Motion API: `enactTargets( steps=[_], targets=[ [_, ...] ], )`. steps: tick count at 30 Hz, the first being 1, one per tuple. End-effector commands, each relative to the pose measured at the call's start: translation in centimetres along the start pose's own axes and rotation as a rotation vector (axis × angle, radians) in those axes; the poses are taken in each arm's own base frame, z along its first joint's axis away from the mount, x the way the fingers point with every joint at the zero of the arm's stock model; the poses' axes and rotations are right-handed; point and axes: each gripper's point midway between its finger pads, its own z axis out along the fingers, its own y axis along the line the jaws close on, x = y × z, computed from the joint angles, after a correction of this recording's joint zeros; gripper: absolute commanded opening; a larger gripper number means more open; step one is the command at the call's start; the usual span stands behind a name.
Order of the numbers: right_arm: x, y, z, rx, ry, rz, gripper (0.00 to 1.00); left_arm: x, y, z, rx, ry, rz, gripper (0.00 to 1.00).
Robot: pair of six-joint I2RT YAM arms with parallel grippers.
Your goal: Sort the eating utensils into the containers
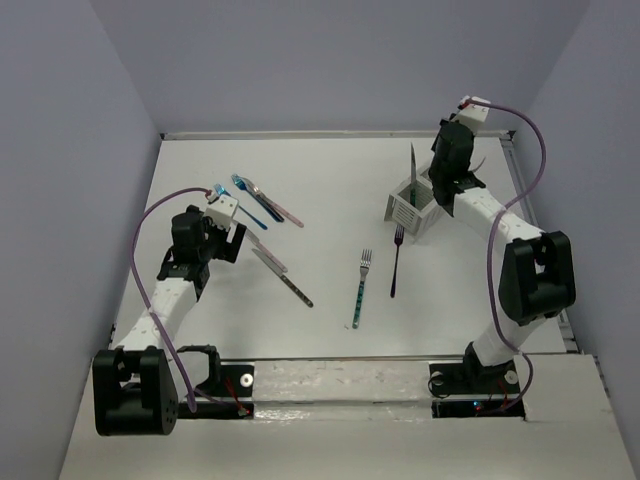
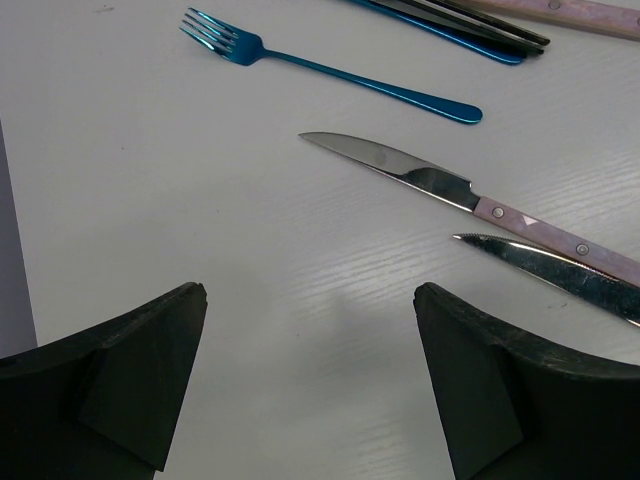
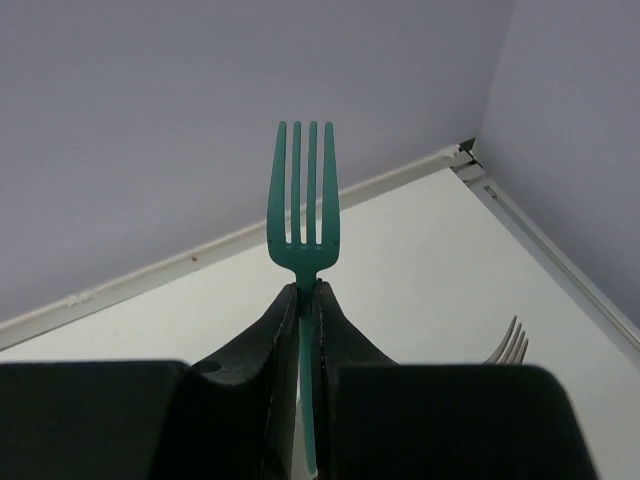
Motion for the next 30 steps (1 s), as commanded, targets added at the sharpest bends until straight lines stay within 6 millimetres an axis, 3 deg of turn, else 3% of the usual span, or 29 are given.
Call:
enactTargets(
  steps=[1,8,14,15,16,17,18,20,21,22,25,26,29,30],
  targets=[
    [-1.0,-1.1,0.1,0.058,-0.077,0.086,0.00,-1.2,0.8,0.2,-0.031,-0.035,0.002,0.99],
    [6.0,-2.5,0.8,0.084,0.020,0.010,0.00,-1.2,0.8,0.2,-0.030,-0.037,0.004,0.99],
    [9.0,-2.7,0.0,0.052,0.083,-0.012,0.00,-1.2,0.9,0.2,-0.034,-0.037,0.003,0.99],
    [8.7,-2.6,-0.2,0.039,0.082,-0.018,0.04,-1.2,0.8,0.2,-0.031,-0.038,0.005,0.99],
    [8.5,-2.6,-0.3,0.031,0.083,-0.025,0.26,-1.2,0.8,0.1,-0.031,-0.039,0.006,0.99],
    [8.5,-2.7,-0.5,0.023,0.090,-0.043,0.37,-1.2,0.7,0.2,-0.027,-0.038,0.005,0.99],
    [7.3,-2.7,-0.9,0.019,0.073,-0.033,0.49,-1.3,0.8,0.1,-0.029,-0.042,0.007,0.99],
    [6.0,-2.7,-1.5,-0.003,0.061,-0.029,0.53,-1.2,0.7,0.1,-0.026,-0.042,0.007,0.99],
    [3.7,-2.7,-2.2,-0.022,0.025,-0.008,0.56,-1.3,0.7,0.0,-0.026,-0.046,0.009,0.99],
    [4.0,-2.6,-2.2,-0.031,0.033,-0.014,0.57,-1.4,0.7,0.0,-0.027,-0.048,0.009,0.99],
    [-0.9,-2.3,-4.4,-0.082,-0.013,0.017,0.58,-1.4,0.6,-0.1,-0.024,-0.052,0.010,0.99],
    [-1.8,-2.1,-4.8,-0.103,-0.014,0.018,0.58,-1.4,0.6,-0.1,-0.023,-0.056,0.013,0.99],
    [-3.9,-0.4,-7.3,-0.195,0.019,0.014,0.58,-1.6,0.6,-0.2,-0.022,-0.066,0.014,0.99],
    [-4.5,1.0,-8.5,-0.242,0.035,0.021,0.58,-1.6,0.6,-0.3,-0.022,-0.069,0.015,0.99]
  ],
)
